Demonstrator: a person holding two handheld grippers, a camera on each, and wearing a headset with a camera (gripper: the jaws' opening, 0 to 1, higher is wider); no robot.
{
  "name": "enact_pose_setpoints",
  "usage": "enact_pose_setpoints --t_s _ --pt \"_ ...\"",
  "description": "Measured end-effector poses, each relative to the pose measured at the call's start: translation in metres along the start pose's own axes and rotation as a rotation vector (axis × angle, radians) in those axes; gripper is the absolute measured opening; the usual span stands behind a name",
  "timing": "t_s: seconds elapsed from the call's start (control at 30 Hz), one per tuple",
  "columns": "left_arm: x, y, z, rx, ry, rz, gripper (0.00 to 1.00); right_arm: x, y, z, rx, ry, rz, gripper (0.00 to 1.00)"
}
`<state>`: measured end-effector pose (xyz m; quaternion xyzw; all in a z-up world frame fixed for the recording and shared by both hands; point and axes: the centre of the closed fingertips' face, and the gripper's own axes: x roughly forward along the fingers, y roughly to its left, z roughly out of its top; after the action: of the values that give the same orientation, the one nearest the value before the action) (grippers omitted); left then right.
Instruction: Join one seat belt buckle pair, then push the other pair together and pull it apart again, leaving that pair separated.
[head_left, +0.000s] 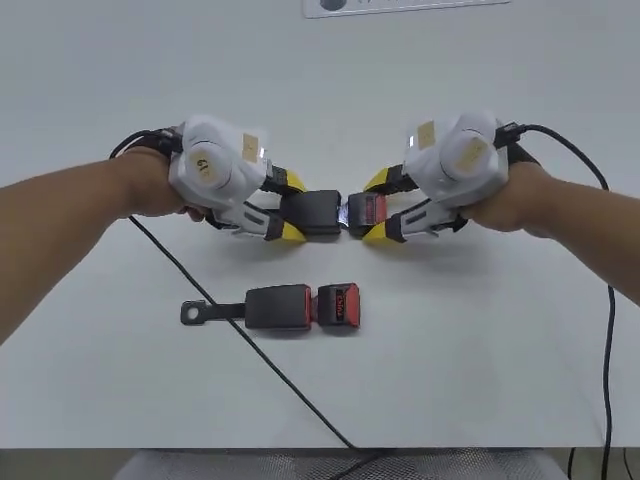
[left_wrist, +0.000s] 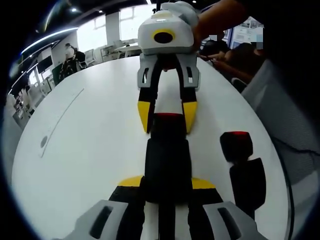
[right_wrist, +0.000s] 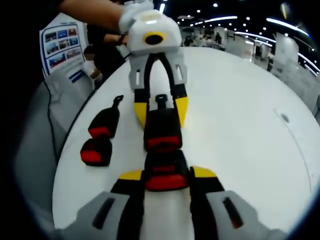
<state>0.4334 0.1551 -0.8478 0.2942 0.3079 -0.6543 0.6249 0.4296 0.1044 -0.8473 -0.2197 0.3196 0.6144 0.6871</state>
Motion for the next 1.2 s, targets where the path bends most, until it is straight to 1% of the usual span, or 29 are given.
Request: enact_pose_setpoints --t_s 0.07,0.13,0.27,0.47,0.53,0.8,1.2 --pt "-0.0001 -0.0002 -0.0003 -0.002 -0.001 0.000 0.33 0.0013 0.0005 0.0019 0.009 0.007 -0.006 0.34" --pt "-0.0001 -0.0002 -0.0005 -0.001 0.000 0.000 0.33 0.0015 0.0006 0.0025 0.033 0.009 -0.009 0.34" --pt "-0.0002 0.0000 -0.0011 0.001 0.005 0.000 0.33 0.0025 0.0018 0.0031 0.026 0.022 -0.019 0.34" --pt "-0.0005 -0.0006 -0.0012 0.001 0.006 0.006 0.34 0.0040 0.0020 0.0037 0.024 0.056 -0.026 0.34" --pt "-0.0005 -0.0007 -0.0011 0.004 0.012 0.006 0.34 0.0039 0.0026 0.0035 0.023 0.064 -0.028 0.34" --pt "-0.0008 -0.0008 -0.0007 0.003 0.016 0.006 0.34 0.0028 0.0020 0.0019 0.024 0.075 -0.031 0.34" --pt "-0.0006 -0.0001 -0.0006 0.006 0.014 0.001 0.34 0.0024 0.0007 0.0015 0.032 0.037 -0.036 0.35"
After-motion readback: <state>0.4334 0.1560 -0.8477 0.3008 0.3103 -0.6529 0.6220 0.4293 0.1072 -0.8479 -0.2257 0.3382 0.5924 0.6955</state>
